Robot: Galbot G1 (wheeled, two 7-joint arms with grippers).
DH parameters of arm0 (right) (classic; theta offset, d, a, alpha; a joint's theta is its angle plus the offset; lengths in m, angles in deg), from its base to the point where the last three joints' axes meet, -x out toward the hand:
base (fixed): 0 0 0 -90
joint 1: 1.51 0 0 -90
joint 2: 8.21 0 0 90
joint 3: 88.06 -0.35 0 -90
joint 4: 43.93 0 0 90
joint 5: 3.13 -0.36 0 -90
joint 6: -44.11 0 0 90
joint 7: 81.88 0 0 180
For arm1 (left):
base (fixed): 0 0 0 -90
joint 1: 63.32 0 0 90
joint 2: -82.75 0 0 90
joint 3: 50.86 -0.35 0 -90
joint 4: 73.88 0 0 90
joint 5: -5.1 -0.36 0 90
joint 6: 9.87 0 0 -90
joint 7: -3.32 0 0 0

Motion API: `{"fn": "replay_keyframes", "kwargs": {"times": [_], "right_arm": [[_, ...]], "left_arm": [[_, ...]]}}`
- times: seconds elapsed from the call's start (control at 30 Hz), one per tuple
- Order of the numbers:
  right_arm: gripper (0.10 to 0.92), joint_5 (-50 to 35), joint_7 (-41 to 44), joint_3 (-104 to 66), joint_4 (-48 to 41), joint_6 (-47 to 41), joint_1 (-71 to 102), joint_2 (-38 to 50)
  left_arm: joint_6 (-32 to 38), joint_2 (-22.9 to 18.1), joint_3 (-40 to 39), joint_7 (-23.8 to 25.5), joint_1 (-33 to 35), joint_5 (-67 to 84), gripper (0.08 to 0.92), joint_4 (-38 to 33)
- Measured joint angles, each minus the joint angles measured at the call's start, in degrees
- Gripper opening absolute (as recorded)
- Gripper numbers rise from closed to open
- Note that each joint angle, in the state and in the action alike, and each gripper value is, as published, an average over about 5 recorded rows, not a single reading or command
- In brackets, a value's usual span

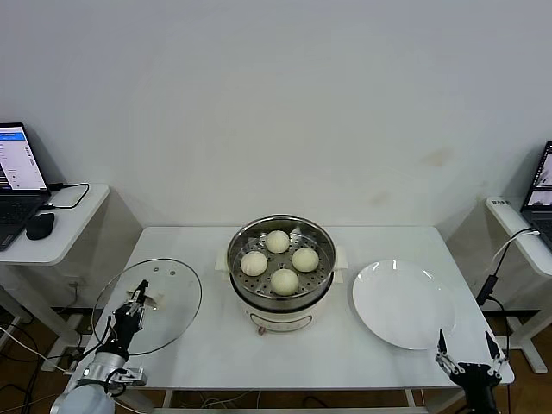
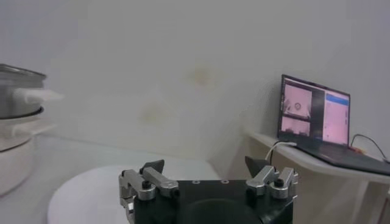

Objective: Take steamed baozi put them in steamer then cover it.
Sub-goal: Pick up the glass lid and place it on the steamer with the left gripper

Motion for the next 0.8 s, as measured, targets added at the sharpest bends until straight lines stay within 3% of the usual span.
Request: {"fn": "replay_keyframes", "kwargs": {"times": [0.47,0.8], "right_arm": [[0.823,2.22,-0.44,2.71,0.27,0.70,0.09,-0.27],[0.823,5.24,-1.73,4.94,-0.73,0.83,-1.33,-1.44]], "left_arm": [[-13.41,6.35,-2.46,9.32,3.11,12.67,0.126,-20.88],[-22.06,9.97,-12.95,12.37,-5.19,15.70,0.126,-24.86]]}}
